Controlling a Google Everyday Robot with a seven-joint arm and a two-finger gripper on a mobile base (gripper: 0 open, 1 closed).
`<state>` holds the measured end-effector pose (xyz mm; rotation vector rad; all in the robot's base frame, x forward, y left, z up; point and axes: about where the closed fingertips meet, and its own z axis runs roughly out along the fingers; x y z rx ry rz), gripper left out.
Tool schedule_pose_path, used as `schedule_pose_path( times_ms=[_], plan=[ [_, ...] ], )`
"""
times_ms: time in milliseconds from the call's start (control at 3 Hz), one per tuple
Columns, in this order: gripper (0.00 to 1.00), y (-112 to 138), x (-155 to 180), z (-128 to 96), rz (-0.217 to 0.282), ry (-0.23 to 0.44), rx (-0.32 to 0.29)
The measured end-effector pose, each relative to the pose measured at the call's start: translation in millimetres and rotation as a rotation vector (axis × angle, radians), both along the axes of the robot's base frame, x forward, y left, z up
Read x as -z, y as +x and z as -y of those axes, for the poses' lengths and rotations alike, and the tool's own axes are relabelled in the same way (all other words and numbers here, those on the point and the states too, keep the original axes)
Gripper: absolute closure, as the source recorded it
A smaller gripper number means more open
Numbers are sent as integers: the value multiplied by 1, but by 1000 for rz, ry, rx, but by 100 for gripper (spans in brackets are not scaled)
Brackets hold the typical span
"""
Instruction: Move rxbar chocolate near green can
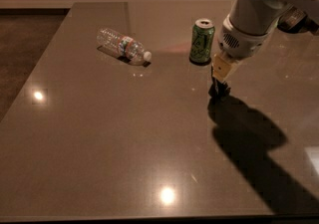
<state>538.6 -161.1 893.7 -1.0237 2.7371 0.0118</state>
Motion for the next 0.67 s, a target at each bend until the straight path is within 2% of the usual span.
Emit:
schedule_pose_path(
  times_ms=[333, 667],
  plan=[
    [100, 28, 1, 3, 13, 4, -36],
    [100, 44, 2, 2, 26, -3, -53]
  ],
)
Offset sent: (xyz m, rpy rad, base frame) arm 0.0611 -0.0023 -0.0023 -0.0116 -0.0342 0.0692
